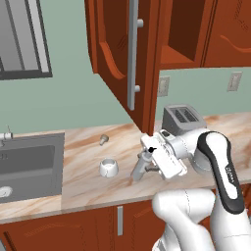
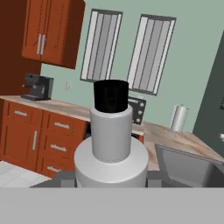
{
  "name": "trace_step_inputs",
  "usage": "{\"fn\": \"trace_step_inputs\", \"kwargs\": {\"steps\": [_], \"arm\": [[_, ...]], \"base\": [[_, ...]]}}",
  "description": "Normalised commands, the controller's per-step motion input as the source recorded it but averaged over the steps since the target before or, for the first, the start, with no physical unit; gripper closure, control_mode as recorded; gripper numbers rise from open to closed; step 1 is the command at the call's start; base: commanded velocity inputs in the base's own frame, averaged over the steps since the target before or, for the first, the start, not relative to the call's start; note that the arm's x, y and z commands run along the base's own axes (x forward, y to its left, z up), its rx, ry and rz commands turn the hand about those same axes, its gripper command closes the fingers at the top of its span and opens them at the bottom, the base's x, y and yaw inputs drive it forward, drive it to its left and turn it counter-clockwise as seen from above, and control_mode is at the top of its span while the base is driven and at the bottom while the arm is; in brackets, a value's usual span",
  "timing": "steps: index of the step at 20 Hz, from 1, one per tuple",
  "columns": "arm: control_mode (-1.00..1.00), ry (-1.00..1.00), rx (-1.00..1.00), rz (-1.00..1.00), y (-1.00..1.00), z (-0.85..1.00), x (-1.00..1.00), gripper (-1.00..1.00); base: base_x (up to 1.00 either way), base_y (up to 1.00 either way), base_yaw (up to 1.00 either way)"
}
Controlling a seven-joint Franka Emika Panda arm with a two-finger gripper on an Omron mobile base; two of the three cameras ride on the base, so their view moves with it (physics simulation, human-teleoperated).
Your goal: Open the cabinet. Pick the soap dispenser and place it next to the sink. Then close the cabinet.
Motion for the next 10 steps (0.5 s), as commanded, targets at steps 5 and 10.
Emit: {"fn": "trace_step_inputs", "kwargs": {"steps": [5, 10], "arm": [[-1.0, 0.0, 0.07, -0.08, 0.3, -0.22, 0.0, 1.0], [-1.0, 0.0, 0.07, -0.09, 0.27, -0.2, 0.02, 1.0]], "base": [[0.0, 0.0, 0.0], [0.0, 0.0, 0.0]]}}
